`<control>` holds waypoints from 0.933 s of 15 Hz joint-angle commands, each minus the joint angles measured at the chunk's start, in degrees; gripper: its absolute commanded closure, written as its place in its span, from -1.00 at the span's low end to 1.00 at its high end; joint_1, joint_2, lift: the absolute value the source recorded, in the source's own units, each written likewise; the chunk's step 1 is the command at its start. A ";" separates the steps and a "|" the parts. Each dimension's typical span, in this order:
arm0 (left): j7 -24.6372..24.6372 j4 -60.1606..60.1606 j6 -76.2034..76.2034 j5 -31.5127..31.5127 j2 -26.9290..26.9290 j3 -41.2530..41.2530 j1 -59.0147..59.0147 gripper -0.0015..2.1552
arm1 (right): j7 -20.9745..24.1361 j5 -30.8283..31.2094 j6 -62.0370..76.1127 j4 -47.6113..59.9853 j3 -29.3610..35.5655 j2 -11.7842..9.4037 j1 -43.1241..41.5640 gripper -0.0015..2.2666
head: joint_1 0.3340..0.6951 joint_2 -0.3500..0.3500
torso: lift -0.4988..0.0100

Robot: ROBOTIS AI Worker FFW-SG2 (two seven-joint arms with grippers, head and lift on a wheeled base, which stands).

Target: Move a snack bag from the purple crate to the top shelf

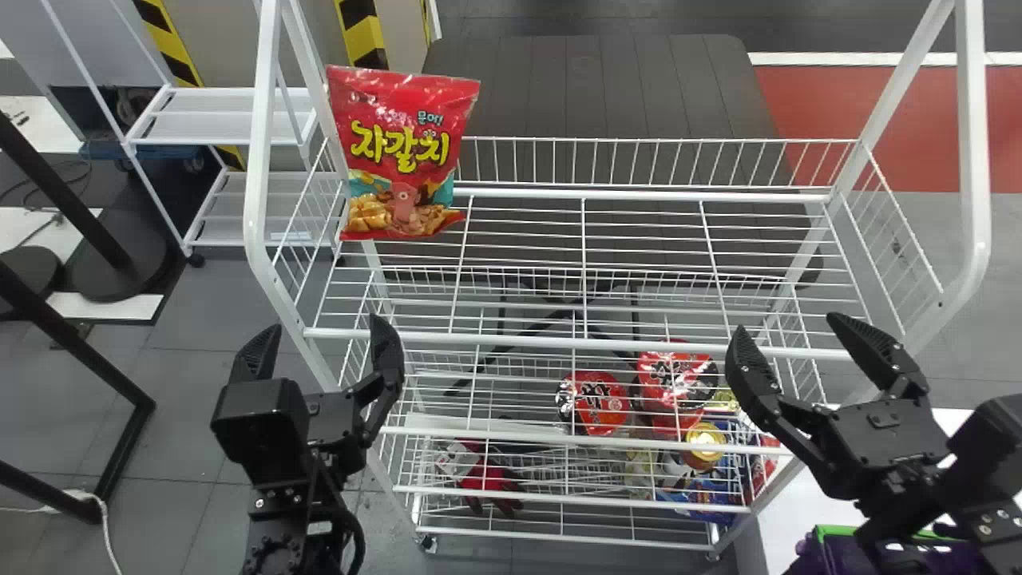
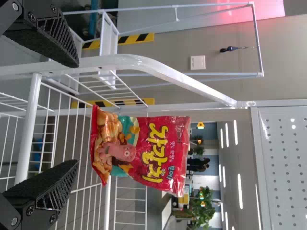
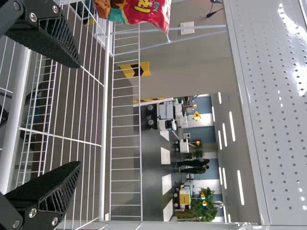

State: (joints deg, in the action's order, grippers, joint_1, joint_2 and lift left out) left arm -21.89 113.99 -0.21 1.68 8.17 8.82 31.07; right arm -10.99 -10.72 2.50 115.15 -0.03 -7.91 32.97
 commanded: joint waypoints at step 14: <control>-0.53 -0.26 -0.35 -0.10 0.00 0.06 0.48 -0.90 | 0.26 0.09 -1.76 0.61 -0.49 0.00 0.26 -0.93 | 1.00 0.18 | 0.76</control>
State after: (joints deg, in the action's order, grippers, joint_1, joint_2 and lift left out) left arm -22.42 113.85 -0.53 1.58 8.17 8.80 31.55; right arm -10.72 -10.63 0.61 115.80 -0.61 -7.93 33.21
